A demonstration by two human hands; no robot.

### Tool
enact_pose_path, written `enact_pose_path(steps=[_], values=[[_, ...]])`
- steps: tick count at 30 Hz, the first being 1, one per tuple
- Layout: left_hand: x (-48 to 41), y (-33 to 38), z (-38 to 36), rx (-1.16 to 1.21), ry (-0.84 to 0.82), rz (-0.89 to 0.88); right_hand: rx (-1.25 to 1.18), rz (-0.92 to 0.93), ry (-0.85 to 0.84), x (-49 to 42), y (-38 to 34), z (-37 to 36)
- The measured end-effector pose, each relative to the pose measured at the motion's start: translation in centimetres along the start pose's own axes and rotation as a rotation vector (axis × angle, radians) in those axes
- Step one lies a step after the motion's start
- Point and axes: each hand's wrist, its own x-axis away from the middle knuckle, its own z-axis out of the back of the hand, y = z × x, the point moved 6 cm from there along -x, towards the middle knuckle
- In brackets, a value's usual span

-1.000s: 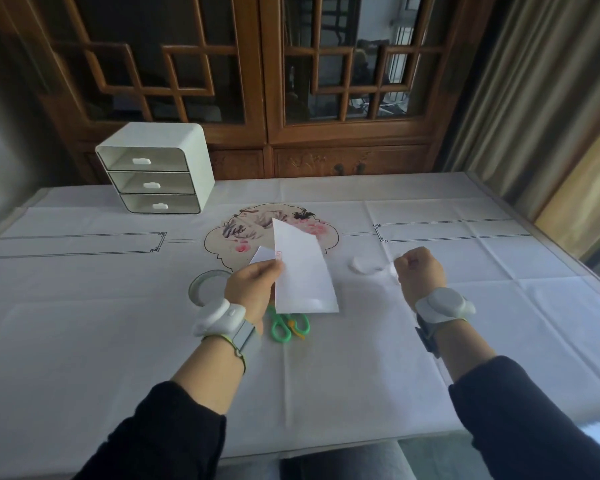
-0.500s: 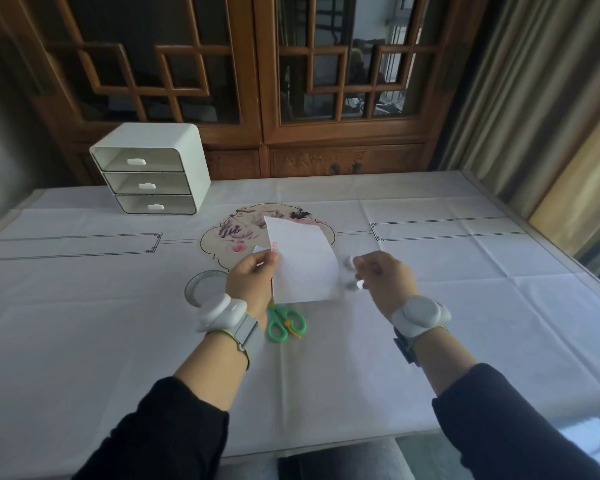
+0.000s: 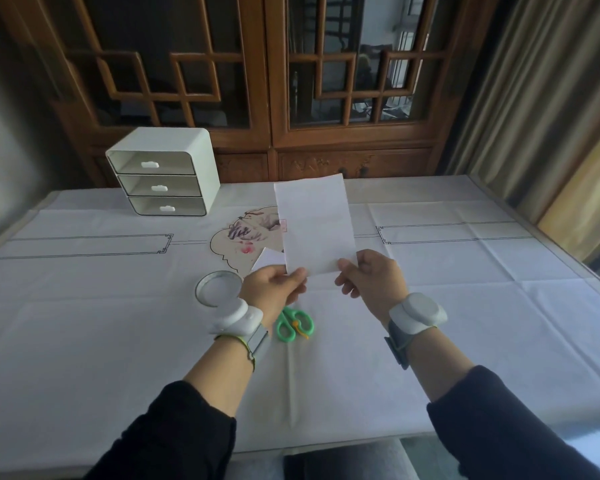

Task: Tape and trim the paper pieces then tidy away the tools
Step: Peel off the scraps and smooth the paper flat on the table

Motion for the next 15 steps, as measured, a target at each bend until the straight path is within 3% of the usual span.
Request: enact_pose_path(steps=[15], values=[[0.8, 1.0, 0.0, 0.063, 0.019, -0.001, -0.133, -0.098, 0.04, 0.1, -0.1, 0.8]])
